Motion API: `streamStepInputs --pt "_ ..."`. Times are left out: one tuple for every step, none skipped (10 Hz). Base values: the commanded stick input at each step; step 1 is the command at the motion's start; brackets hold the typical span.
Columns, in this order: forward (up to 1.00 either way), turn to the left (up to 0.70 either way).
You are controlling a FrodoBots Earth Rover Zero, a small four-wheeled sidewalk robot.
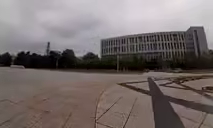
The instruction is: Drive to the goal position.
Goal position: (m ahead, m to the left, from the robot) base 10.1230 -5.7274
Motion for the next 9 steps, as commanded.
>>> streamStepInputs --pt "0.70 -0.34" --pt "0.70 -0.35" --pt "0.70 -0.35" --pt "0.70 -0.27" --pt "0.70 -0.19" --pt "0.70 -0.35" --pt "0.70 -0.35" --pt "0.70 -0.35" --pt "0.70 -0.27"
